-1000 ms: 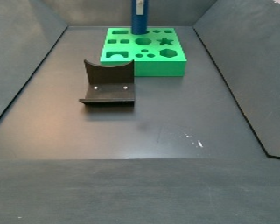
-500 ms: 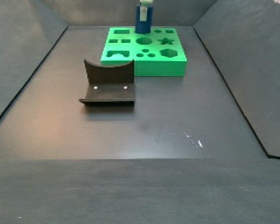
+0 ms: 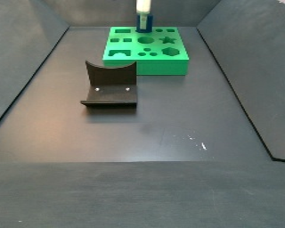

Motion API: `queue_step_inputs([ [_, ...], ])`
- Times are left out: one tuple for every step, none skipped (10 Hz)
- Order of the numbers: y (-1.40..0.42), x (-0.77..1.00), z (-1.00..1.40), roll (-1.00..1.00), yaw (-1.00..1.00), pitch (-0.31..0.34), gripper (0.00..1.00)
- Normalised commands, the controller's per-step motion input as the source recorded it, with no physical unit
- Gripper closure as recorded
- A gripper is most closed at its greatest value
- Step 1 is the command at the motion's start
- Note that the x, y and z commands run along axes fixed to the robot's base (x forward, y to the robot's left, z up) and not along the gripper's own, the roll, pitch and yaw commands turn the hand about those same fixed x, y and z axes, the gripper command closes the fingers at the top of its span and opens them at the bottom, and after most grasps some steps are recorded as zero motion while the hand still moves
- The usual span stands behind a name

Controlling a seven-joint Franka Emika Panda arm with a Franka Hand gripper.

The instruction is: Insert the oval object.

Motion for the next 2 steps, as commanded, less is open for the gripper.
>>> queue_step_inputs([
  [-0.03,0.01,-0.06,0.0,0.0,0.0,1.0],
  [0.0,0.0,0.0,0.0,0.0,0.0,1.0],
])
